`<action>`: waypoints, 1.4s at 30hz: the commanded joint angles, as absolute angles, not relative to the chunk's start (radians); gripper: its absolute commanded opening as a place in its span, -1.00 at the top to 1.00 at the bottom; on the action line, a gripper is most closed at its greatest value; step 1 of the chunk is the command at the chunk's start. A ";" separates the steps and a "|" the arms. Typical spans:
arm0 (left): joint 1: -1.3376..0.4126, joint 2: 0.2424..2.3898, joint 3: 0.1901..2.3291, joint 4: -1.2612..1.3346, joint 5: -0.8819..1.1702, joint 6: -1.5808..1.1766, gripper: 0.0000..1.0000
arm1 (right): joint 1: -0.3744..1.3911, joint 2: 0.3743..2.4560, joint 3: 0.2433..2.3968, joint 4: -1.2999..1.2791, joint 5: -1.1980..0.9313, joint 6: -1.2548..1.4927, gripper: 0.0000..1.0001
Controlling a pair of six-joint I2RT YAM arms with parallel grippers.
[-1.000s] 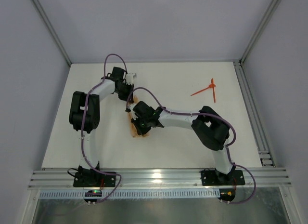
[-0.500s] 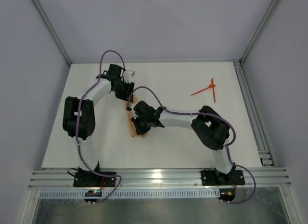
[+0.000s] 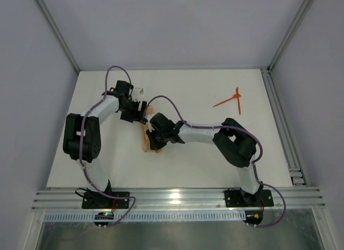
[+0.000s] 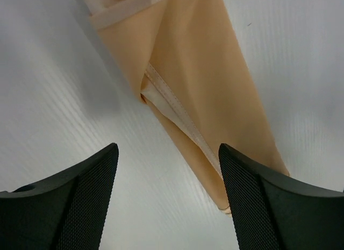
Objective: Fold the napkin into a case and place the utensils inside
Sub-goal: Smooth out the smaller rectangle-folded napkin at the center of the board, then pick up the smaller rectangle-folded napkin from the center of the board.
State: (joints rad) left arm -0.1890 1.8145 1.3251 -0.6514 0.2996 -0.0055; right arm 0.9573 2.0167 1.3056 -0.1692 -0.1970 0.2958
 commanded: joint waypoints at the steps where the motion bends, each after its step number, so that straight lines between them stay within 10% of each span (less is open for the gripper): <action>1: -0.212 1.861 1.284 -0.606 0.324 -0.086 -0.56 | 0.956 2.025 1.290 -0.135 -0.173 0.318 0.81; 7: -0.268 1.887 1.233 -0.557 0.311 -0.140 -0.61 | 0.956 2.014 1.296 -0.117 -0.189 0.331 0.81; 19: -0.265 1.922 1.198 -0.534 0.305 -0.144 0.74 | 0.956 1.999 1.315 -0.114 -0.187 0.336 0.74; 29: -0.244 1.893 1.184 -0.508 0.342 -0.072 1.00 | 0.954 1.797 1.330 -0.166 -0.126 0.181 -0.59; 30: -0.244 1.888 1.180 -0.502 0.348 -0.065 1.00 | 0.950 1.766 1.327 -0.169 -0.101 0.134 -0.98; 37: -0.233 1.890 1.180 -0.502 0.397 -0.032 1.00 | 0.898 1.539 1.091 0.168 0.355 0.146 -0.99; 40: -0.218 1.908 1.184 -0.508 0.429 -0.031 1.00 | 0.739 1.578 1.098 0.169 -0.054 0.344 -0.99; 42: -0.210 1.910 1.181 -0.506 0.428 -0.017 1.00 | 0.662 1.671 1.085 0.269 -0.327 0.431 -0.58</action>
